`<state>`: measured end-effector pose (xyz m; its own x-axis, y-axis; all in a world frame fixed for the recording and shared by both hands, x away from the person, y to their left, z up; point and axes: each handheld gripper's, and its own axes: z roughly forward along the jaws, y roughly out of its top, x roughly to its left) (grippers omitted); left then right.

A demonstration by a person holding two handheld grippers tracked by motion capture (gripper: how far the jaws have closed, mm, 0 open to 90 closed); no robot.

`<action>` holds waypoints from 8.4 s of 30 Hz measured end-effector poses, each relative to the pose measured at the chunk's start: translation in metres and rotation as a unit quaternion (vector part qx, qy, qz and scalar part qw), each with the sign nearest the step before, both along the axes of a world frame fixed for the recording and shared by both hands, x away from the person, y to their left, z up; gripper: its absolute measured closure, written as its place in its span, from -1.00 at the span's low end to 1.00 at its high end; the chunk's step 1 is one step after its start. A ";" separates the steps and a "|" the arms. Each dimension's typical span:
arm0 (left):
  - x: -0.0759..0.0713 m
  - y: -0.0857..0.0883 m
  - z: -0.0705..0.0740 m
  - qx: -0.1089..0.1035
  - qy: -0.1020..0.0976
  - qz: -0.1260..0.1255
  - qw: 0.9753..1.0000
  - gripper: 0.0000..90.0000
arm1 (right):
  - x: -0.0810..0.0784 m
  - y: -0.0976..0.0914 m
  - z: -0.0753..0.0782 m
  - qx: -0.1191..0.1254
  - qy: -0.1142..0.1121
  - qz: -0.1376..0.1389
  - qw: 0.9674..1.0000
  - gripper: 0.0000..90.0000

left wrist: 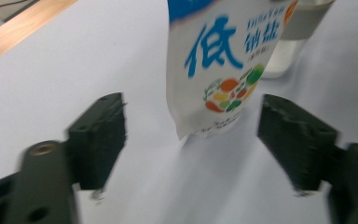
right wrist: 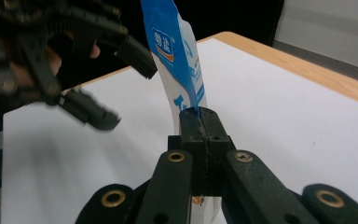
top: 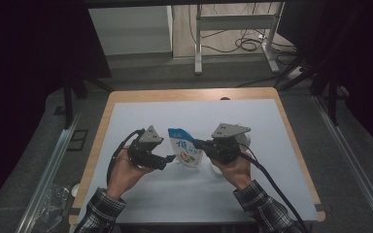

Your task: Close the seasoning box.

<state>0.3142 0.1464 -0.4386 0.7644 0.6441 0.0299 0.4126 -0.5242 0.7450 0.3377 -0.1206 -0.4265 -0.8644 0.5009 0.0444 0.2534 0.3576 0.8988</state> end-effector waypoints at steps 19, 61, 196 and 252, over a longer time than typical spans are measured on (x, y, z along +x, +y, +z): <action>-0.012 0.027 -0.090 0.004 0.066 0.112 0.992 -0.92 | 0.018 0.020 -0.009 -0.028 -0.006 -0.035 0.999 0.98; -0.018 0.024 -0.114 -0.006 0.054 0.129 0.990 -0.99 | -0.021 -0.039 -0.015 -0.036 0.011 -0.042 0.998 0.97; -0.018 0.025 -0.114 -0.002 0.053 0.128 0.990 -0.98 | -0.027 -0.080 -0.098 -0.059 0.065 -0.068 0.994 0.99; -0.019 0.025 -0.114 -0.001 0.052 0.127 0.990 -0.98 | -0.028 -0.085 -0.068 -0.080 0.053 -0.069 0.993 0.12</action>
<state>0.2957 0.1712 -0.5524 0.5759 0.8164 -0.0428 0.6062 -0.3913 0.6924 0.3094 -0.2055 -0.4949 -0.7814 0.6226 0.0415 0.3995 0.4482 0.7997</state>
